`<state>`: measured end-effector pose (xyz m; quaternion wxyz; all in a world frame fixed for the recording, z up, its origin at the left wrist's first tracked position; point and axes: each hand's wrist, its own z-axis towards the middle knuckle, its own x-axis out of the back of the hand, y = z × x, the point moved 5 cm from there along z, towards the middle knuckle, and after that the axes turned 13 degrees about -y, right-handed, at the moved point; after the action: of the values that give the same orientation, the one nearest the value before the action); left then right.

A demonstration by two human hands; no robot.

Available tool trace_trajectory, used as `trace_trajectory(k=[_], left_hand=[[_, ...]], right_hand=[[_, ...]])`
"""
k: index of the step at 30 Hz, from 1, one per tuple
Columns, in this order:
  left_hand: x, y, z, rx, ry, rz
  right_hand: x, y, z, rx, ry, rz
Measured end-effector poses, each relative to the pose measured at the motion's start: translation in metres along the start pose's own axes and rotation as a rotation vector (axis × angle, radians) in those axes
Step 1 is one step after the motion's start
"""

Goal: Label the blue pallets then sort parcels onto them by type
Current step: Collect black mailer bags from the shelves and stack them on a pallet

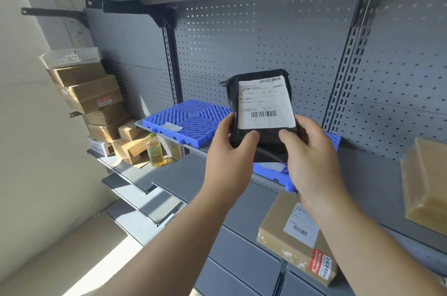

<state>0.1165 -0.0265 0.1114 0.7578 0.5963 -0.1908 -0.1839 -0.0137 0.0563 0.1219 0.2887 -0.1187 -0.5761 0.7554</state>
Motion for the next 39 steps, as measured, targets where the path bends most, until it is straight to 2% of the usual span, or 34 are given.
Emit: trace_trajectory(k=[11, 17, 25, 39], left_hand=[[-0.030, -0.013, 0.110, 0.019, -0.151, 0.063], [-0.043, -0.031, 0.162, 0.030, -0.306, 0.074], [-0.035, -0.062, 0.210, 0.050, -0.496, 0.055], [-0.008, -0.100, 0.237, 0.124, -0.677, 0.091]], right_hand=[[0.041, 0.037, 0.094, -0.063, 0.024, -0.025], [0.052, 0.057, 0.120, -0.115, 0.114, -0.090], [0.032, 0.073, 0.139, -0.172, 0.245, -0.146], [-0.009, 0.096, 0.137, -0.328, 0.381, -0.217]])
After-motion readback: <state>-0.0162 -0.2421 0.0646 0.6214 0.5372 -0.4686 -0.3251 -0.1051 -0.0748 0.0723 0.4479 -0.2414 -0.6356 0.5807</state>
